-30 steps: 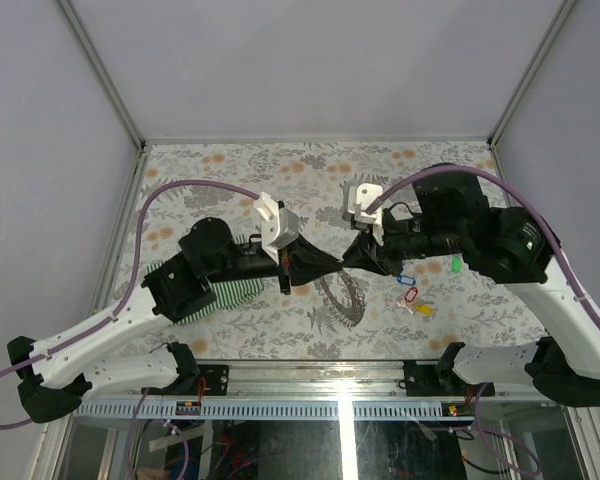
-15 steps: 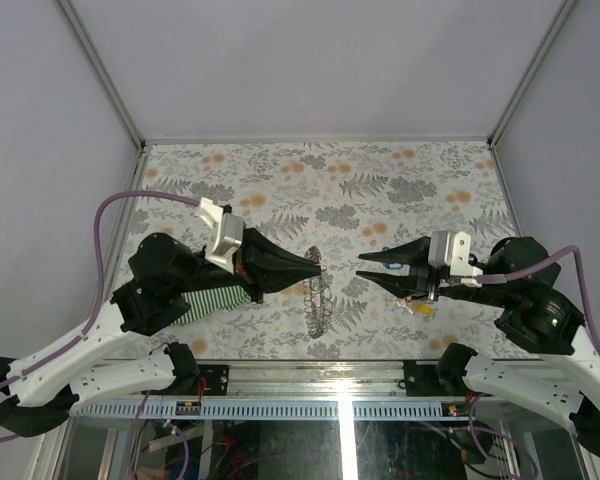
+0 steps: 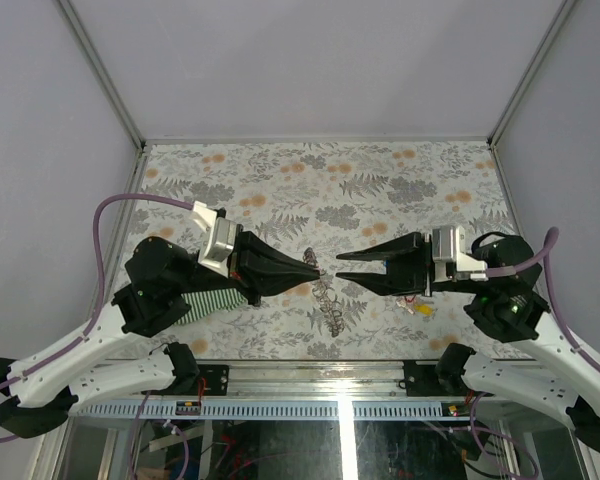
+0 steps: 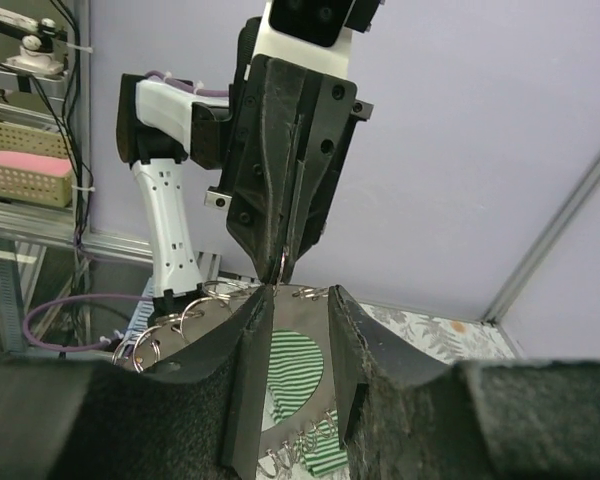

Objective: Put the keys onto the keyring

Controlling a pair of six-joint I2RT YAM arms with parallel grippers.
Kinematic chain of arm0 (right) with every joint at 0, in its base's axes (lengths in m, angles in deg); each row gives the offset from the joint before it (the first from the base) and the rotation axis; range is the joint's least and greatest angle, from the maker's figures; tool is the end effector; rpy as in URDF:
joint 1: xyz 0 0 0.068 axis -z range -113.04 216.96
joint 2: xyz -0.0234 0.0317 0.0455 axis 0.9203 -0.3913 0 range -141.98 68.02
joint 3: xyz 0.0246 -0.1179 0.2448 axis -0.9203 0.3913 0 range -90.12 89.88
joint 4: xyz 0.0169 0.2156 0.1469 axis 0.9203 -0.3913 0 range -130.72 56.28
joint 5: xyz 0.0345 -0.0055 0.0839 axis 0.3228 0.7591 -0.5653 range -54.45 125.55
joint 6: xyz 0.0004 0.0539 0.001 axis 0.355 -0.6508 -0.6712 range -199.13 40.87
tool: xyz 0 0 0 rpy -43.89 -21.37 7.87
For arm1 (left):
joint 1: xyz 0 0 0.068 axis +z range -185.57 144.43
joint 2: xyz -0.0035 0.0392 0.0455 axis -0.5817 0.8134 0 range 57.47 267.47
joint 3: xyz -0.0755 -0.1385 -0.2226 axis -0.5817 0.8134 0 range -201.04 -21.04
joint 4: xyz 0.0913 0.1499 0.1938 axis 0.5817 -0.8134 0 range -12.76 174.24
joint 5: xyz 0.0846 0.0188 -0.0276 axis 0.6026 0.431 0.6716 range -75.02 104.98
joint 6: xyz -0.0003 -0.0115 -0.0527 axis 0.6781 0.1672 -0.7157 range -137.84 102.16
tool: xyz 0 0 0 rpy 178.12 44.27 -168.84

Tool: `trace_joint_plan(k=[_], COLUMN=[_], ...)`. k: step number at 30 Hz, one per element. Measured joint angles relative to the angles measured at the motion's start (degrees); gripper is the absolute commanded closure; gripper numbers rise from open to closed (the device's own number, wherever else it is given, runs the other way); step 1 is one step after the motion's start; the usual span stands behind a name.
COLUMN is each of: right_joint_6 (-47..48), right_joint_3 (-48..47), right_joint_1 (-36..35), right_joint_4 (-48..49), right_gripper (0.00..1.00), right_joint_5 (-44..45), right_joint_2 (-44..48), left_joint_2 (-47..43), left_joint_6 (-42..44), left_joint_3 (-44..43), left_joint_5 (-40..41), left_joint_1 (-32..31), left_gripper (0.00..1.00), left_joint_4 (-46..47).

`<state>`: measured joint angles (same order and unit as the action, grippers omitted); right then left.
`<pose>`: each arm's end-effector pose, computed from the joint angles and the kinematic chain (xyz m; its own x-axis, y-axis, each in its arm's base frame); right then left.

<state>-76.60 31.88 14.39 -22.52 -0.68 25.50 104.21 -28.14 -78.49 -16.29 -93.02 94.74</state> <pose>0.0666 0.1218 0.4612 0.3150 0.3531 -0.8809 -0.9486 0.0866 -0.3045 0.0738 -0.1498 0.4481 0.0162 -0.3095 -0.9508 0.9998 -0.0033 0.0181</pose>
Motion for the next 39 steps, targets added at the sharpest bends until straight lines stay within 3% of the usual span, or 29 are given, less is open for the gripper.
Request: trace_joint_plan(k=[13, 23, 31, 35, 39], right_joint_6=[-1.8, -2.4, -3.1, -2.8, 1.0], right_joint_3=[2.0, 2.0, 2.0, 1.8, -0.1], right_joint_1=[0.0, 0.0, 0.0, 0.0, 0.0], right_joint_4=[5.0, 5.5, 5.6, 4.9, 0.0], right_gripper=[0.68, 0.77, 1.00, 1.00, 1.00], right_joint_5=[-3.9, -5.0, -5.6, -6.1, -5.9], right_joint_2=[-3.0, -3.2, -3.5, -3.6, -3.3], left_joint_2=[0.8, 1.4, 1.6, 1.8, 2.1], left_joint_6=[-0.2, -0.1, -0.1, -0.1, 0.0], left_joint_3=[0.3, 0.3, 0.3, 0.3, 0.3], left_joint_5=[0.2, 0.1, -0.3, -0.9, -0.9], left_joint_1=[0.0, 0.0, 0.0, 0.0, 0.0], left_gripper=[1.00, 1.00, 1.00, 0.91, 0.74], left_joint_4=[2.0, 2.4, 2.7, 2.8, 2.7])
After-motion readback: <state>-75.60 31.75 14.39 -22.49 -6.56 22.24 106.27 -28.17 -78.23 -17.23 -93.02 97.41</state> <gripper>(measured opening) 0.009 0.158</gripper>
